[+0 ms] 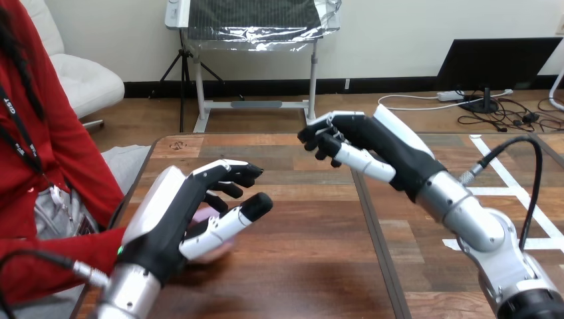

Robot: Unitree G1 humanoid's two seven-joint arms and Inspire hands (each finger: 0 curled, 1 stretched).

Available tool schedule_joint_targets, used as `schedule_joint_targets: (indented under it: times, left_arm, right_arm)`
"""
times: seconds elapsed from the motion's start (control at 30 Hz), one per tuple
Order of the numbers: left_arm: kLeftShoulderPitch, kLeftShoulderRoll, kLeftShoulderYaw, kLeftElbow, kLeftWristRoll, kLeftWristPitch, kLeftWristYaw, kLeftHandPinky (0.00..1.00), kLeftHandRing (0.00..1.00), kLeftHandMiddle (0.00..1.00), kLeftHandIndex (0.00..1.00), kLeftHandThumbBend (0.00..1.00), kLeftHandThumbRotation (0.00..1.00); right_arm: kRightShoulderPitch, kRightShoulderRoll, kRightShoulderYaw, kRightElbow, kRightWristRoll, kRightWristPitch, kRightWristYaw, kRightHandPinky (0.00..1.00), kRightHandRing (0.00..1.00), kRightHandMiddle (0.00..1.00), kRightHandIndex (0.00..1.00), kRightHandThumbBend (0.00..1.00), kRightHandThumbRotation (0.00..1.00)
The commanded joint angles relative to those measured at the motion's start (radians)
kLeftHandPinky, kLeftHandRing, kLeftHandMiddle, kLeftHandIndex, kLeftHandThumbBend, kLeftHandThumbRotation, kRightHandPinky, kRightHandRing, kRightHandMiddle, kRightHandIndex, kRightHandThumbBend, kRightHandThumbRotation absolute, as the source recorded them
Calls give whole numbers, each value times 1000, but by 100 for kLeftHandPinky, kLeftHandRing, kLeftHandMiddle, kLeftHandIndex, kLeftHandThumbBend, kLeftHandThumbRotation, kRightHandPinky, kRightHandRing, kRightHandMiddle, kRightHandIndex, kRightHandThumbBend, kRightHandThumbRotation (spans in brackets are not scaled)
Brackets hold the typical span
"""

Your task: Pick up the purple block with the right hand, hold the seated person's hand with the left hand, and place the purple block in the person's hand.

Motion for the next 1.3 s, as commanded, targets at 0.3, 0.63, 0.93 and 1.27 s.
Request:
schedule_joint_targets:
  times: [0.3, 0.63, 0.93, 1.27]
  left_arm:
    - [139, -87, 33, -38, -117, -216, 92, 65, 75, 77, 75, 76, 98]
    - [247, -137, 25, -36, -220, -349, 89, 65, 74, 75, 74, 67, 99]
    - [342, -152, 36, -87, -273, -377, 72, 70, 78, 77, 76, 66, 100]
    - [403, -145, 51, -164, -341, -360, 39, 72, 79, 78, 77, 63, 100]
  right_arm:
    - [124, 9, -58, -98, 103, -25, 16, 51, 63, 69, 71, 79, 100]
    - [317, 124, -85, -280, 338, 53, 70, 61, 74, 79, 81, 77, 100]
    - [503, 211, -65, -478, 513, 203, 107, 74, 85, 88, 91, 78, 100]
    - [649, 282, -45, -587, 550, 240, 102, 88, 91, 94, 98, 77, 100]
